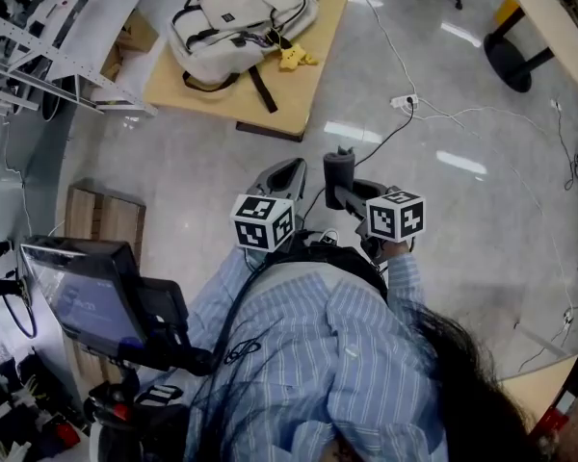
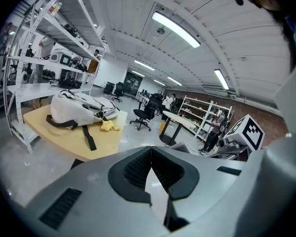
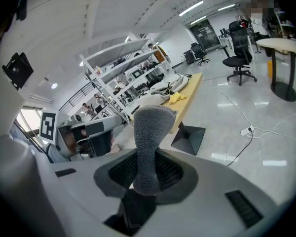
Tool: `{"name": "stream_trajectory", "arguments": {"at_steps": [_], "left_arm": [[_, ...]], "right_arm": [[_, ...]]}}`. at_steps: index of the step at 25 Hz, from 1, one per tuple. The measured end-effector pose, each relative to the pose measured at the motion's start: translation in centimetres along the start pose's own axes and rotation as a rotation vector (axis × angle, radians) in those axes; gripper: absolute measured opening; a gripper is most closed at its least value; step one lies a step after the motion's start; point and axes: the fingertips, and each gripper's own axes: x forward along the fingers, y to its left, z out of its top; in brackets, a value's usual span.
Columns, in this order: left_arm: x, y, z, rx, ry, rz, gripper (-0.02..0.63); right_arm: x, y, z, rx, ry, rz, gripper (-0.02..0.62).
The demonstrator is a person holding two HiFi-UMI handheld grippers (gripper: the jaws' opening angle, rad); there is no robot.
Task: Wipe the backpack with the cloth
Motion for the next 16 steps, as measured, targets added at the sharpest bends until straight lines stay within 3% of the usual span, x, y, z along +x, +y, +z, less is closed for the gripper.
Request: {"name": "stream_trajectory", "arguments": {"at_steps": [16], "left_arm": [[0.0, 3.1, 0.6, -0.026, -0.003, -0.006, 0.005]], "right_arm": [[2.7, 0.5, 1.2, -0.019, 0.035, -0.017, 0.094]]}}
